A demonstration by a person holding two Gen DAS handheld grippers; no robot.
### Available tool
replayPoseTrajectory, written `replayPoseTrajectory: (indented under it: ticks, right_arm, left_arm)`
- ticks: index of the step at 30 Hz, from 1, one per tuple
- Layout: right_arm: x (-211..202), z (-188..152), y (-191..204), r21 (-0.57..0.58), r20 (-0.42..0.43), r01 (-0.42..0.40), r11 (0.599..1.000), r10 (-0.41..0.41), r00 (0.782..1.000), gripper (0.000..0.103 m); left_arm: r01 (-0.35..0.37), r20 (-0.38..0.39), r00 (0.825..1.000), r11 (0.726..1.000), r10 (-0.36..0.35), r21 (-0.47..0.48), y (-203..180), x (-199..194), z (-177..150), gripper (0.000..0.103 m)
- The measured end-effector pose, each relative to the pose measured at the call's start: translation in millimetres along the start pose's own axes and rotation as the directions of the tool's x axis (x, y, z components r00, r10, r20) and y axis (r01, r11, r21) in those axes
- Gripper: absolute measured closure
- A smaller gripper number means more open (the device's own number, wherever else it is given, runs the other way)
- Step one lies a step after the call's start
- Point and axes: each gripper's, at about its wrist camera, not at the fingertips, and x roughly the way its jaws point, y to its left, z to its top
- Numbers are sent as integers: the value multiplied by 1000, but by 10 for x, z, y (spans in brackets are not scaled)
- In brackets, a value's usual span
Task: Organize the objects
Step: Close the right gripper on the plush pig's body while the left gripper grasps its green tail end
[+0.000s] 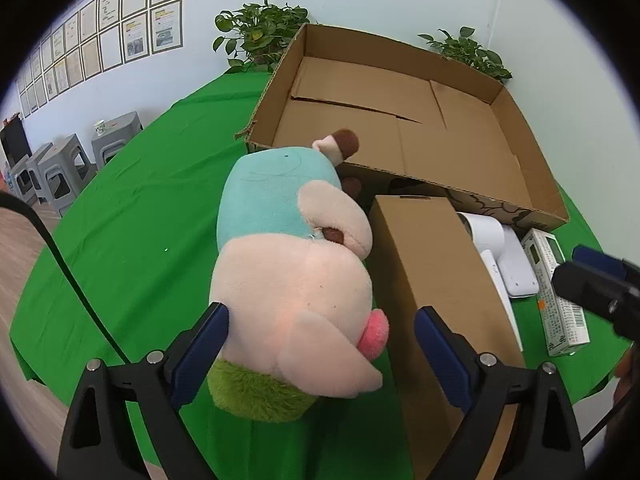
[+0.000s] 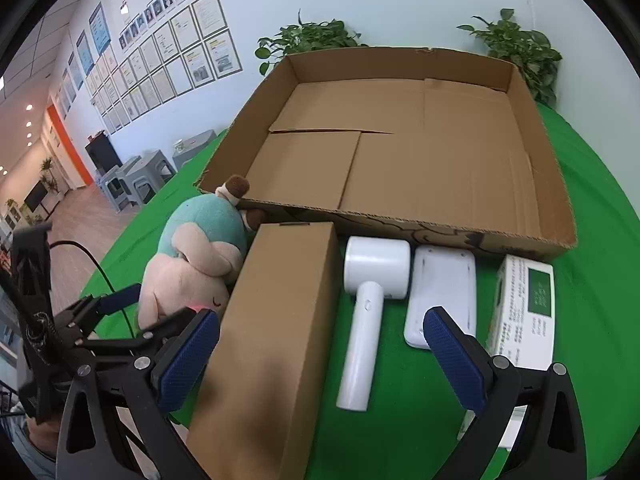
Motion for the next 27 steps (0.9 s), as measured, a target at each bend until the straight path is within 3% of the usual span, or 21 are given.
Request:
replayPoseTrajectory:
  ticks: [9, 14, 19, 27]
  right_arm:
    - [292, 460, 331, -51, -75, -151, 987, 147, 986, 0]
    - [542, 647, 678, -97, -133, -228, 969, 215, 967, 0]
    - [860, 761, 966, -88, -209, -311, 946, 287, 935, 1]
    - [1134, 826, 1209, -103, -283, -326, 940, 286, 915, 0]
  left_arm:
    - [-45, -12, 999, 999, 44, -21, 186, 97, -18, 10]
    - [-16, -20, 1000, 999, 15, -48, 276, 99, -25, 10]
    - [46, -38, 998, 992, -51, -121, 430, 107, -57, 10]
    - [133, -22, 990, 976, -139, -170, 554, 84, -131, 10]
